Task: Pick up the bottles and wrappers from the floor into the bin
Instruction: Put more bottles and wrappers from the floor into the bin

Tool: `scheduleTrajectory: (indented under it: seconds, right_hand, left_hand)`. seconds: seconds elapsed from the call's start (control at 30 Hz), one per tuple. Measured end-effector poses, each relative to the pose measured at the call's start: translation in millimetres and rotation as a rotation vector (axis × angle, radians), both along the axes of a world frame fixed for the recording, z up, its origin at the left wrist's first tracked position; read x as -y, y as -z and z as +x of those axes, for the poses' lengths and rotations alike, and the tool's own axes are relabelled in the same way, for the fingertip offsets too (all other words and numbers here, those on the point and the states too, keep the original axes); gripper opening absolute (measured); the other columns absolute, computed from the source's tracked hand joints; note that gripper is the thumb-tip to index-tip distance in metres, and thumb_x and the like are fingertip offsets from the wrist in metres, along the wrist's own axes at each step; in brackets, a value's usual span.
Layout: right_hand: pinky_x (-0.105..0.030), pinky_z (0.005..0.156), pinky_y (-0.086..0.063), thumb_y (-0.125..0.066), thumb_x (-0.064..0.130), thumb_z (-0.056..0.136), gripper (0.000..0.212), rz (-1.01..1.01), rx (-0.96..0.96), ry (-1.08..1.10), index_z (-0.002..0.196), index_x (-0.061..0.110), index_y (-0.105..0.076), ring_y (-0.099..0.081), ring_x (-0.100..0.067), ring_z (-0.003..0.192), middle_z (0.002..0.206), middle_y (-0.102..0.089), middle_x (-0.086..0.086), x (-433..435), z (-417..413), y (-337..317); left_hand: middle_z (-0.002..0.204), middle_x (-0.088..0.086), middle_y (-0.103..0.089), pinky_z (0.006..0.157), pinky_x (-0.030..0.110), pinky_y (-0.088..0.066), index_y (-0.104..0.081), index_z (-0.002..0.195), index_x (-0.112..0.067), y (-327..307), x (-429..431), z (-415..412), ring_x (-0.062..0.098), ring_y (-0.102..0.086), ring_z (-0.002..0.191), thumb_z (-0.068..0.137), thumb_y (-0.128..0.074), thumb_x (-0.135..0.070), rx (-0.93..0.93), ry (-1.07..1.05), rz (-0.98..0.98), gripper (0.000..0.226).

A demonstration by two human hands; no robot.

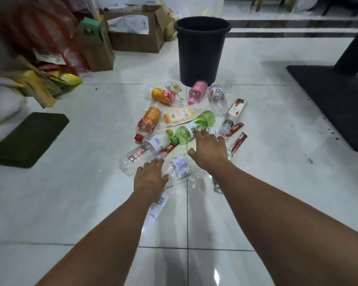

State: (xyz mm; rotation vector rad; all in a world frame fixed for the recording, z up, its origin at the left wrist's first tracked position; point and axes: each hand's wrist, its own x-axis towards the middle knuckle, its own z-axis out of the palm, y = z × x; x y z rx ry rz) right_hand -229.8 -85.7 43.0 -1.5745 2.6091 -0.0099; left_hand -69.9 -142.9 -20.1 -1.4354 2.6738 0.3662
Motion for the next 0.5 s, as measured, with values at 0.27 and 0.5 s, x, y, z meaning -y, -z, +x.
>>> scheduleTrajectory:
  seconds: [0.27, 0.5]
  right_hand:
    - [-0.042, 0.107, -0.027, -0.043, 0.041, 0.096, 0.060, 0.027, 0.000, -0.022, 0.148, 0.016, -0.026, -0.042, -0.028, 0.130, 0.143, -0.041, -0.010, -0.6, 10.5, 22.0]
    - [-0.042, 0.108, -0.027, -0.043, 0.043, 0.096, 0.059, 0.037, 0.026, -0.060, 0.147, 0.016, -0.029, -0.042, -0.028, 0.130, 0.144, -0.040, -0.009, 6.4, 23.3, 29.8]
  left_hand:
    - [0.151, 0.007, -0.026, 0.106, 0.031, -0.032, -0.021, 0.149, -0.015, 55.9, -56.4, 45.9, 0.024, -0.034, 0.132, 0.094, -0.048, -0.040, -0.084, -0.180, -0.048, 0.066]
    - [0.128, 0.006, -0.041, 0.090, 0.032, -0.040, -0.037, 0.135, -0.012, 72.3, -60.0, 49.9, 0.024, -0.042, 0.117, 0.090, -0.052, -0.049, 0.024, -0.196, -0.007, 0.060]
